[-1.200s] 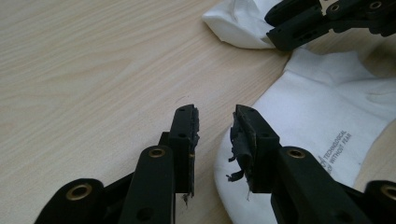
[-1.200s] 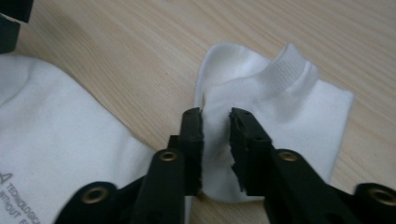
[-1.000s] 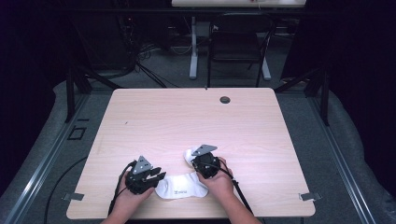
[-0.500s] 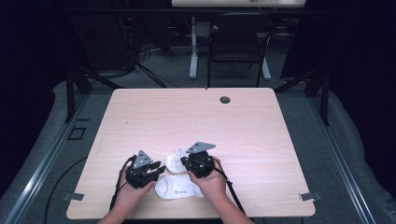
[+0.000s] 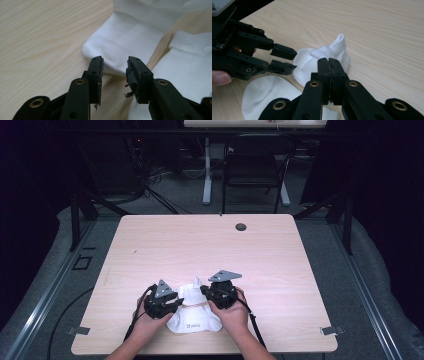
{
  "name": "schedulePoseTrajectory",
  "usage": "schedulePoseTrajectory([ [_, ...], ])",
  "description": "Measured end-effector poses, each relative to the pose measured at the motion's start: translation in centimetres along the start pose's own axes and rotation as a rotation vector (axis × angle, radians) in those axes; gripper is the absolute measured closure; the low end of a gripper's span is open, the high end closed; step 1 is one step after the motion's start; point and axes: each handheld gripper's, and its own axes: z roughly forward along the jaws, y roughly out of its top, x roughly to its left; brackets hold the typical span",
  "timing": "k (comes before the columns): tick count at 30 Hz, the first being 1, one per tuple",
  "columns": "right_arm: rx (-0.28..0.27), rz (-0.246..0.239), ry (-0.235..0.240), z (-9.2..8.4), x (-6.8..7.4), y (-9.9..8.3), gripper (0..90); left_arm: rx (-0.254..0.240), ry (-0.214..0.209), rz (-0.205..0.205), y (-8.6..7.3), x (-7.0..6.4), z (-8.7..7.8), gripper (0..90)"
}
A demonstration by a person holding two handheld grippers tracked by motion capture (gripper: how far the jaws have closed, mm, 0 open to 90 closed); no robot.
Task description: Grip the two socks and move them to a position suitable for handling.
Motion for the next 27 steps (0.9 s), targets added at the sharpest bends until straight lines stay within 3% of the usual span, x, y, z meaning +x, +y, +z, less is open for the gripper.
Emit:
schedulePoseTrajectory([
  [5, 0.011, 0.054, -0.019, -0.4, -1.7, -0.9, 88.6, 0.012, 0.011, -0.005, -0.1, 0.1, 0.2, 65.9],
  [6, 0.012, 0.063, -0.023, -0.4, -2.0, -1.1, 88.6, -0.021, 0.017, -0.001, 0.1, 0.1, -0.2, 67.0],
  [7, 0.012, 0.063, -0.023, -0.4, -2.0, -1.1, 88.6, -0.021, 0.017, -0.001, 0.1, 0.1, -0.2, 67.7],
  [8, 0.013, 0.081, -0.017, -0.5, -2.5, -1.4, 88.6, -0.074, 0.006, -0.020, 0.6, 0.2, -0.7, 68.8],
  [12, 0.016, 0.086, -0.025, -0.5, -2.9, -1.6, 88.6, -0.080, -0.005, -0.021, 1.5, 0.2, -0.7, 70.5],
  [14, 0.020, 0.089, -0.034, -0.6, -3.1, -1.8, 88.6, -0.077, -0.012, -0.021, 1.8, 0.0, -0.2, 70.1],
  [16, 0.028, 0.093, -0.047, -0.7, -3.5, -2.1, 88.5, -0.039, -0.006, -0.022, 1.6, 0.1, 0.8, 68.6],
  [22, 0.072, 0.107, -0.077, -0.6, -4.7, -3.2, 88.5, 0.015, -0.003, -0.029, 0.7, 0.6, 1.3, 65.2],
  [27, 0.099, 0.126, -0.092, -0.3, -5.3, -4.0, 88.2, 0.007, -0.003, -0.027, 0.1, 0.7, 1.4, 63.9],
])
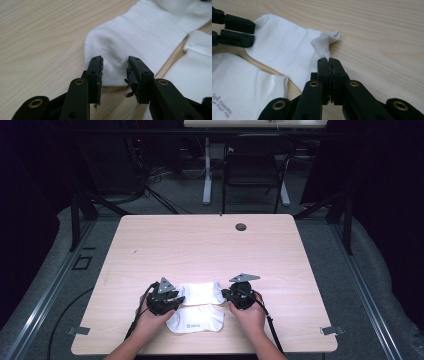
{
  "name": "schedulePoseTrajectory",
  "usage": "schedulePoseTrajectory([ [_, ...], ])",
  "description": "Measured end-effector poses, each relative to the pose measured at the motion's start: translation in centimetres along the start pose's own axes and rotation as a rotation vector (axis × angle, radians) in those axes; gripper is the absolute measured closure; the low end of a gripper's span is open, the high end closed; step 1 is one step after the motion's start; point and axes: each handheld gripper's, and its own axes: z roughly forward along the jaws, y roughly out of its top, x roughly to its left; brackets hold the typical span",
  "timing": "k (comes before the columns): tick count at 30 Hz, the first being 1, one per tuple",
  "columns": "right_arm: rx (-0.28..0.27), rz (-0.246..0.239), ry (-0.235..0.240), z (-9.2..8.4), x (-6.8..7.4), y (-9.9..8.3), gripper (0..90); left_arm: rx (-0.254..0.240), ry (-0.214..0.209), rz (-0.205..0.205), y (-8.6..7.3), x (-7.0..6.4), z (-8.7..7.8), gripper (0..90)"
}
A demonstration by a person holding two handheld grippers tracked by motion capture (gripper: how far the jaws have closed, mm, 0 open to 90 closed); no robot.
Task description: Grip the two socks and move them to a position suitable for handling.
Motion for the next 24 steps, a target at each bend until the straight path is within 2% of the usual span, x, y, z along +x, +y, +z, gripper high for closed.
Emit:
schedulePoseTrajectory([
  [6, 0.033, 0.000, -0.031, 0.6, -0.5, -0.6, 87.4, -0.004, 0.000, 0.000, -0.2, 0.1, -0.1, 63.6],
  [8, 0.035, -0.009, -0.048, 0.5, -0.6, -0.7, 83.5, -0.003, -0.002, -0.011, -0.2, 0.1, -0.2, 63.1],
  [10, 0.008, 0.008, -0.049, -0.1, -0.8, -0.6, 78.8, -0.018, -0.006, -0.021, 0.0, 0.2, -0.5, 62.9],
  [12, 0.000, 0.011, -0.049, -0.4, -0.9, -0.6, 77.8, -0.032, -0.009, -0.028, 0.1, 0.2, -0.6, 62.9],
  [13, -0.038, 0.008, -0.057, -1.1, -1.0, -0.4, 77.2, -0.045, -0.013, -0.033, 0.2, 0.3, -0.8, 62.8],
  [15, -0.076, 0.012, -0.043, -1.6, -0.9, -0.2, 77.5, -0.048, -0.019, -0.037, 0.3, 0.4, -0.8, 62.8],
  [16, -0.091, 0.001, -0.018, -1.8, -0.7, 0.0, 77.7, -0.040, -0.020, -0.035, 0.4, 0.4, -0.7, 62.8],
  [19, -0.105, -0.036, 0.017, -1.7, 0.0, 0.5, 77.4, -0.025, -0.009, -0.029, 0.5, 0.5, -0.3, 62.7],
  [20, -0.105, -0.036, 0.017, -1.7, 0.0, 0.5, 77.4, -0.019, -0.009, -0.033, 0.6, 0.6, -0.2, 62.7],
  [22, -0.091, -0.073, 0.006, -0.8, 0.6, 0.9, 71.4, -0.012, -0.003, -0.032, 0.6, 0.7, 0.1, 62.3],
  [24, -0.086, -0.082, -0.041, 0.0, 0.6, 1.1, 65.3, -0.004, 0.005, -0.030, 0.5, 0.7, 0.4, 62.2],
])
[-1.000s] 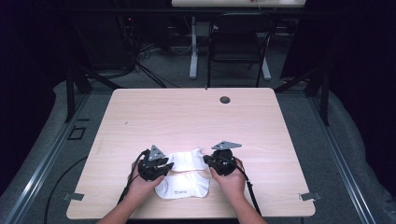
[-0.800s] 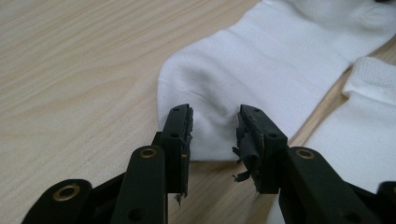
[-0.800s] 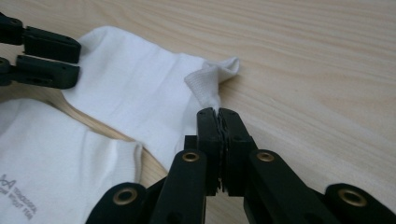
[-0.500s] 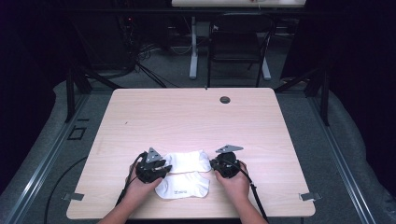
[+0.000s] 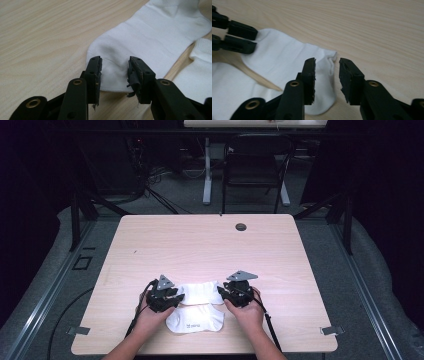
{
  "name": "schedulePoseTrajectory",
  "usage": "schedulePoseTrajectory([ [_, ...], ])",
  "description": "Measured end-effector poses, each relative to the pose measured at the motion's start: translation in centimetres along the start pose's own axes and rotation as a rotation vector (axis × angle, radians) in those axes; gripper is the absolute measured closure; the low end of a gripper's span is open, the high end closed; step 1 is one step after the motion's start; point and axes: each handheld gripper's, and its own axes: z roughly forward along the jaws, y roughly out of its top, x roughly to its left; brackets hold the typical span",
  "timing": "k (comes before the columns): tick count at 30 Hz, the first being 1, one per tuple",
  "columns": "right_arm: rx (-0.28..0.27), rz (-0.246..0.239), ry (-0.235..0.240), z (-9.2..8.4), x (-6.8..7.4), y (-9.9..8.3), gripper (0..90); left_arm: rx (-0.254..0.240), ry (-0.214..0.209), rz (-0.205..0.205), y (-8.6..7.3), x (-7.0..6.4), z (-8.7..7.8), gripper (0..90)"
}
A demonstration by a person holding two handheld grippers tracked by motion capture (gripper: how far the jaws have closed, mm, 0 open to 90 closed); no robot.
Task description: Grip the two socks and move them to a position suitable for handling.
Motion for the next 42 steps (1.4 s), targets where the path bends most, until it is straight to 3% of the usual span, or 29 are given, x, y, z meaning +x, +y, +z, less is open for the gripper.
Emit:
schedulePoseTrajectory([
  [2, 0.005, 0.002, -0.006, 0.3, -0.1, 0.0, 64.2, 0.003, -0.002, 0.005, 0.0, 0.0, 0.0, 62.3],
  [3, 0.048, 0.029, -0.003, 1.0, -0.7, -0.2, 64.7, -0.003, -0.001, 0.008, -0.1, 0.0, 0.1, 63.2],
  [4, 0.058, 0.035, 0.001, 1.2, -0.9, -0.3, 66.0, -0.003, -0.001, 0.008, -0.1, 0.0, 0.1, 63.9],
  [11, 0.108, 0.046, 0.007, 1.8, -1.5, -1.2, 82.2, -0.018, 0.021, 0.005, -0.3, 0.3, 0.1, 78.4],
  [17, 0.099, 0.059, 0.037, 1.7, -1.7, -1.2, 85.7, -0.023, 0.029, 0.013, -0.2, 0.2, 0.2, 83.7],
  [18, 0.100, 0.060, 0.038, 1.7, -1.7, -1.2, 82.8, -0.021, 0.024, 0.015, -0.2, 0.2, 0.2, 83.9],
  [19, 0.084, 0.073, 0.051, 1.8, -1.8, -1.1, 73.7, -0.021, 0.021, 0.017, -0.2, 0.2, 0.2, 84.1],
  [23, 0.080, 0.077, 0.051, 2.0, -1.8, -0.9, 71.4, -0.022, 0.018, 0.020, -0.2, 0.3, 0.3, 84.3],
  [30, 0.086, 0.074, 0.057, 2.4, -1.8, -0.7, 85.0, -0.024, 0.001, 0.009, -0.2, 0.6, 0.3, 84.4],
  [42, 0.045, 0.060, 0.072, 1.5, -1.5, 0.2, 87.2, -0.038, 0.002, -0.010, 0.2, 0.8, -0.3, 84.4],
])
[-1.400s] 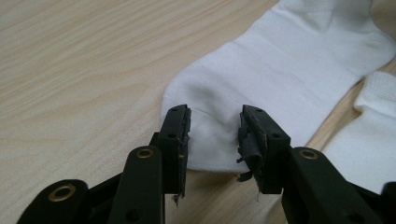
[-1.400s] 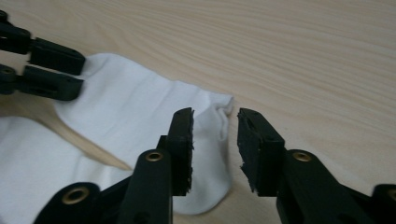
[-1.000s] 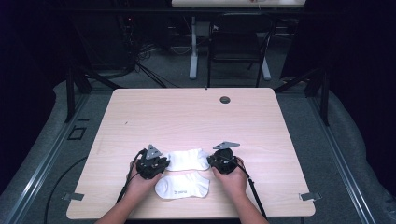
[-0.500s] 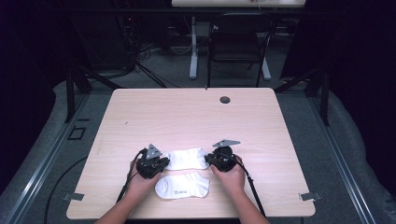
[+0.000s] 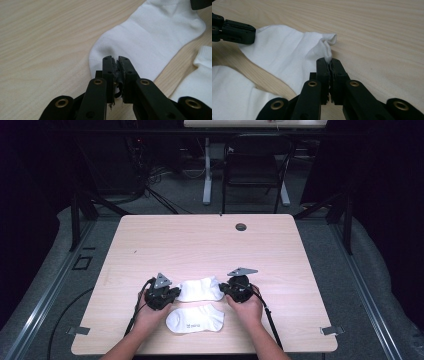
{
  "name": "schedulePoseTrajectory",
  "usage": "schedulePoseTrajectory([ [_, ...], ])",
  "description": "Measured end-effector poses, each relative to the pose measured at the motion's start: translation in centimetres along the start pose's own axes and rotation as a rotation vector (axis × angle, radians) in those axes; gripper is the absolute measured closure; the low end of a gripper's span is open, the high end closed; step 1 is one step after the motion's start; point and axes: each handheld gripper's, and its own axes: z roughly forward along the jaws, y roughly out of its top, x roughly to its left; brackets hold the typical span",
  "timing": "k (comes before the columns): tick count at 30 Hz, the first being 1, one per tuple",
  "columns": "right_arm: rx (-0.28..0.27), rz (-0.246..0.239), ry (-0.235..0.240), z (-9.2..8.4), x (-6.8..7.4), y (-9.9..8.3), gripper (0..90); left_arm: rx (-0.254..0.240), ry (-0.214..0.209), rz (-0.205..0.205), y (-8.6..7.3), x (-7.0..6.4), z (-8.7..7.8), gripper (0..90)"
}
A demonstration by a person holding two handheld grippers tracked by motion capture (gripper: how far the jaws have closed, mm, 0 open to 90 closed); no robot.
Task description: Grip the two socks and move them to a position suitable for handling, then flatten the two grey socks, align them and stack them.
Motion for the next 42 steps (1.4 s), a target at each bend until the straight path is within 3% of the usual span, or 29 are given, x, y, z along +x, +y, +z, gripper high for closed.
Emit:
schedulePoseTrajectory([
  [10, -0.037, -0.012, 0.022, -1.2, 0.6, 1.2, 87.4, -0.039, -0.001, -0.007, 1.1, 0.3, -1.5, 84.5],
  [23, -0.078, -0.038, 0.048, -3.0, 1.8, 1.8, 87.5, -0.072, -0.014, 0.004, 1.6, -0.3, -3.6, 84.6],
  [42, -0.088, -0.039, 0.070, -4.7, 2.6, 1.4, 87.4, -0.073, -0.033, 0.014, 1.4, -1.0, -5.1, 84.5],
])
